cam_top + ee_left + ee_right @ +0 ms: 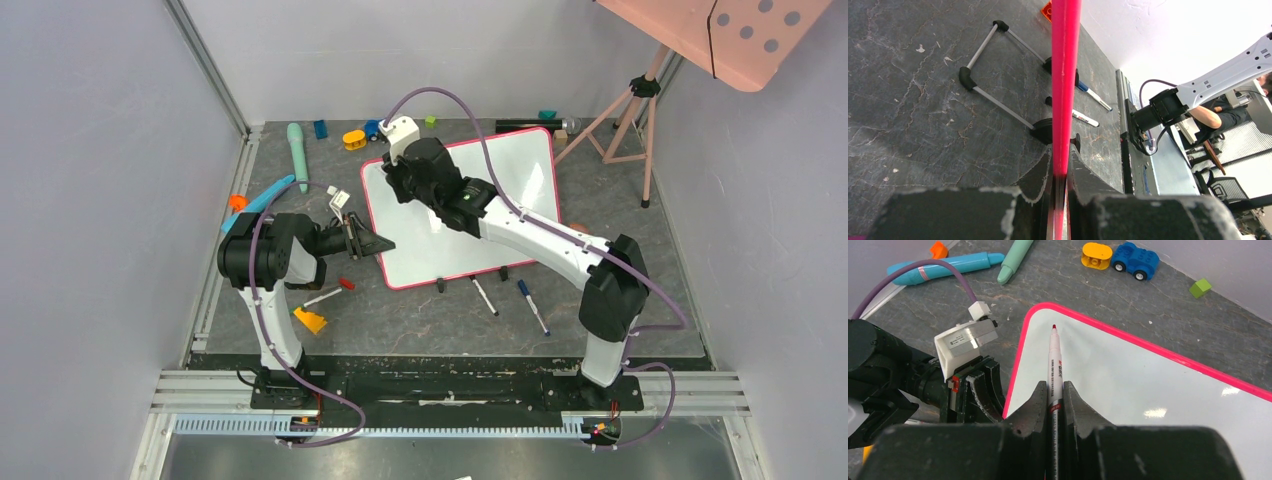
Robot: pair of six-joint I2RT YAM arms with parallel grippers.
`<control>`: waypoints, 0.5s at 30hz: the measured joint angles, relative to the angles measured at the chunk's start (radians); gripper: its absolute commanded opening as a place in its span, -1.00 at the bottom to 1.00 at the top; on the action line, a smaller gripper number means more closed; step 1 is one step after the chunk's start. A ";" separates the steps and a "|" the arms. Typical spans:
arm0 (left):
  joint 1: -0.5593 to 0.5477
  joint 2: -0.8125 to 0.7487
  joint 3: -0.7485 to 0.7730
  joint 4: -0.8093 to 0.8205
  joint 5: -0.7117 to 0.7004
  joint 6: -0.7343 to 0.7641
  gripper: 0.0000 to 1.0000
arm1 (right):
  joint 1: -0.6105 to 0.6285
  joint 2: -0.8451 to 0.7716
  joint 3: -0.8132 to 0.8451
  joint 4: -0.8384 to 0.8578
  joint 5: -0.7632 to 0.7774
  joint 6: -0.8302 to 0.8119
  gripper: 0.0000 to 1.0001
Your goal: Write a sentence on the whiteboard
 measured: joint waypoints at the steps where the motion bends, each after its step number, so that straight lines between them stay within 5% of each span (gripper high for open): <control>1: 0.000 -0.001 0.000 0.000 0.000 0.000 -0.69 | 0.000 0.000 -0.001 0.007 -0.006 0.000 -1.00; 8: -0.014 -0.005 -0.015 -0.004 0.000 0.010 -0.53 | 0.000 -0.041 -0.060 0.042 -0.023 0.000 -1.00; 15: -0.037 -0.003 -0.032 -0.011 0.016 0.031 -0.62 | 0.000 -0.076 -0.077 0.057 -0.023 0.000 -1.00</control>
